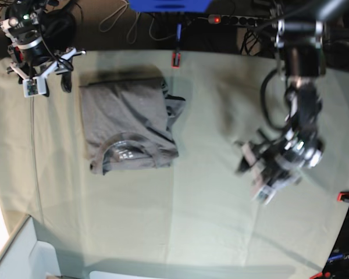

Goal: Layout the t-shirt on the table in an organized manner, then fold the t-shirt properly

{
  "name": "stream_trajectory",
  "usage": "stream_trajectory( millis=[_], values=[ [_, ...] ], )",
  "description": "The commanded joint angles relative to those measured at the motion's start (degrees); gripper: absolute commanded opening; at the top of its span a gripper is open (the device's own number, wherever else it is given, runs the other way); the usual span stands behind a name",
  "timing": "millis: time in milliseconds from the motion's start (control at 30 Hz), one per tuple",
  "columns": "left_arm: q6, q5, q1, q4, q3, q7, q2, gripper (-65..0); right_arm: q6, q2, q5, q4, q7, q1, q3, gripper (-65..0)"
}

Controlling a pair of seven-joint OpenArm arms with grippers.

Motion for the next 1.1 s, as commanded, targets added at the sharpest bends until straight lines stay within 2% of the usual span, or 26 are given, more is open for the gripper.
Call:
stream_trajectory(
  millis=[0,167,233,367,433,600,800,933,1067],
  values=[
    [-0.89,-1.19,1.58,3.38,-0.89,0.12,0.58,-34.4,0.34,-0.16,0.68,0.85,1.39,-0.05,0.12,-36.6],
    [-0.89,-1.19,14.85,12.61,-1.68,1.96,3.75,-34.4,0.34,-0.16,0.68,0.85,1.39,-0.05,-0.06,-37.2],
    [-0.89,-1.19,17.84,13.49,-1.77,1.96,5.77,-36.8,0.34,0.19,0.68,0.85,1.39,0.82,-0.14,-37.3],
    [-0.89,-1.19,23.38,16.48,-6.08,2.31,9.90,-54.6,0.34,0.46,0.41,-0.29,1.39,0.91,0.03,-38.1],
    [-0.89,-0.76,25.66,17.89,-10.65,2.31,12.19,-65.0,0.34,1.34,0.41,-0.55,1.30,-0.14,0.03,-42.8],
    [-0.89,-1.19,32.78,22.72,-18.21,2.05,13.77,-65.0,0.34,0.99,0.50,-2.23,1.30,-4.10,0.74,-65.0],
    [-0.89,-0.84,44.74,27.73,-19.18,1.96,13.59,-65.0,0.34,0.99,0.68,-9.08,1.30,-8.76,0.82,-65.0],
    [-0.89,-0.67,51.25,25.97,-19.26,1.08,12.63,-65.0,0.34,1.25,0.41,-16.12,1.48,-10.16,0.74,-65.0],
    [-0.89,-0.67,54.67,19.21,-19.26,-8.15,12.01,-65.0,0.34,1.42,0.50,-21.21,1.57,-10.52,0.82,-65.0]
  ],
)
